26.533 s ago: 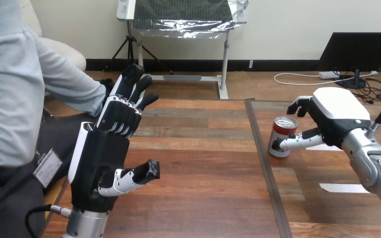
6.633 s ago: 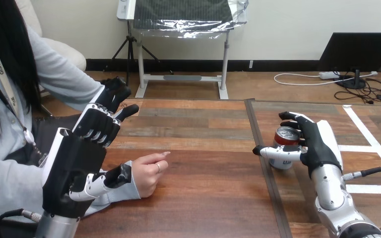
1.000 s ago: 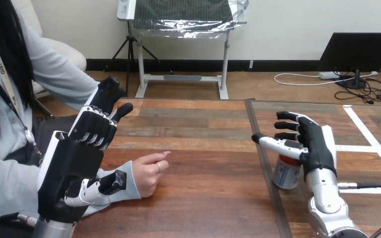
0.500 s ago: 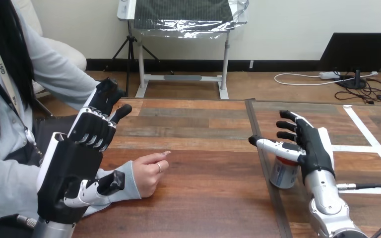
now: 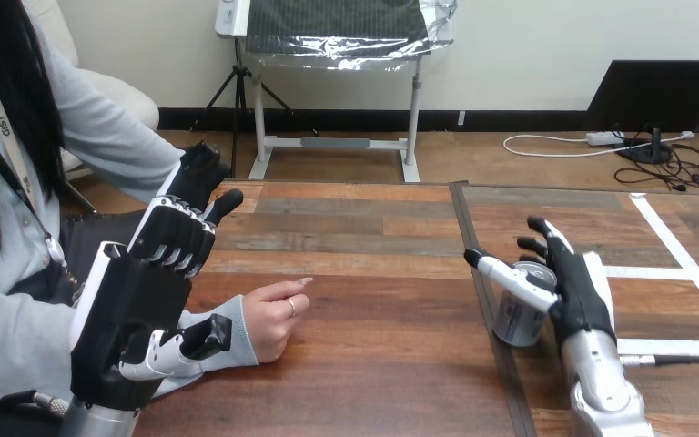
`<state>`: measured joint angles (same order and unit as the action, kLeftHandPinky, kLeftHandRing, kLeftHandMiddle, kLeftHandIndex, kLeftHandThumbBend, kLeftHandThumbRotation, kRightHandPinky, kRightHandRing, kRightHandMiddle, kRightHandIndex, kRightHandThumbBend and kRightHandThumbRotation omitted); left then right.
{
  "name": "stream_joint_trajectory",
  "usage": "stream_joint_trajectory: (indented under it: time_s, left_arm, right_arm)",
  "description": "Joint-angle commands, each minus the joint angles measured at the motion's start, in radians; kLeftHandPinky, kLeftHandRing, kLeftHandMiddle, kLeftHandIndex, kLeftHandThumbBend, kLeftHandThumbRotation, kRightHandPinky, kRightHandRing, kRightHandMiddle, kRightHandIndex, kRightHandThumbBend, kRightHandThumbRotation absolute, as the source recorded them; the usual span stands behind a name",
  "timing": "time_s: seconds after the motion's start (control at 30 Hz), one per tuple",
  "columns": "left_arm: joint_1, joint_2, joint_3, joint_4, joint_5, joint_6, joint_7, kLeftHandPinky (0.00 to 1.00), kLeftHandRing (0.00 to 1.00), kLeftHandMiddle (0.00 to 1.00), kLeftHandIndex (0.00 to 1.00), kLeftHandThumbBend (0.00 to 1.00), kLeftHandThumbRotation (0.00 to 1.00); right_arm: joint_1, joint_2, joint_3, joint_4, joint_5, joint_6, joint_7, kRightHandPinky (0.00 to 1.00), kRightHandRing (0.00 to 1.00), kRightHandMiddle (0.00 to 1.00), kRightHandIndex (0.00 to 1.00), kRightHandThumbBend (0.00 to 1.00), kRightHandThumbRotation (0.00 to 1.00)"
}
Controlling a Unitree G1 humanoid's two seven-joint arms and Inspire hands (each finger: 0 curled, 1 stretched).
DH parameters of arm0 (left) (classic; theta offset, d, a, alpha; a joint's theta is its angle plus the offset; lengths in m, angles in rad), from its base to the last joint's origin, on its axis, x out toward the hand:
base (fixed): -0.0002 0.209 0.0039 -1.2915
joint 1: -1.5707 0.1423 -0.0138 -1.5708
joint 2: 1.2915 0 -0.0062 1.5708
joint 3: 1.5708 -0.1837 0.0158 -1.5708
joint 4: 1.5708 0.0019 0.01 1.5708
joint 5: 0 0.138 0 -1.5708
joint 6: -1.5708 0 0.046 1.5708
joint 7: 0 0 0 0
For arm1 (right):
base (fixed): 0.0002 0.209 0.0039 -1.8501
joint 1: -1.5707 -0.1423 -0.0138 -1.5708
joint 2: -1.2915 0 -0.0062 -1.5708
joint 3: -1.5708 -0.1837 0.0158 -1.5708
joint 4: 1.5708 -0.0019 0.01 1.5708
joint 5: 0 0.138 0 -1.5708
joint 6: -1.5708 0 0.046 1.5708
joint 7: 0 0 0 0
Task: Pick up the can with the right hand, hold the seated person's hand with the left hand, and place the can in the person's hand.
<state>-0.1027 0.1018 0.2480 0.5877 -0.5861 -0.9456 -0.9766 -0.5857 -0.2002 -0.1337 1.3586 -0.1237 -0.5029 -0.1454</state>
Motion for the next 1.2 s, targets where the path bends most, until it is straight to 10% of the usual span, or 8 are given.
stream_joint_trajectory:
  time_s: [0.0,1.17]
  left_arm:
    - [-0.068,-0.004,0.004,0.001,-0.016,0.000,-0.004,0.92,0.98,0.99,0.95,1.00,0.51]
    - [-0.064,0.002,0.011,-0.005,-0.023,-0.001,-0.013,0.91,0.99,0.99,0.95,1.00,0.52]
  right_arm:
    - [-0.005,-0.014,-0.011,-0.036,0.012,-0.031,0.012,0.81,0.88,0.90,0.95,1.00,0.44]
    - [0.057,-0.011,0.012,-0.029,-0.011,-0.023,-0.053,0.80,0.86,0.89,0.94,1.00,0.49]
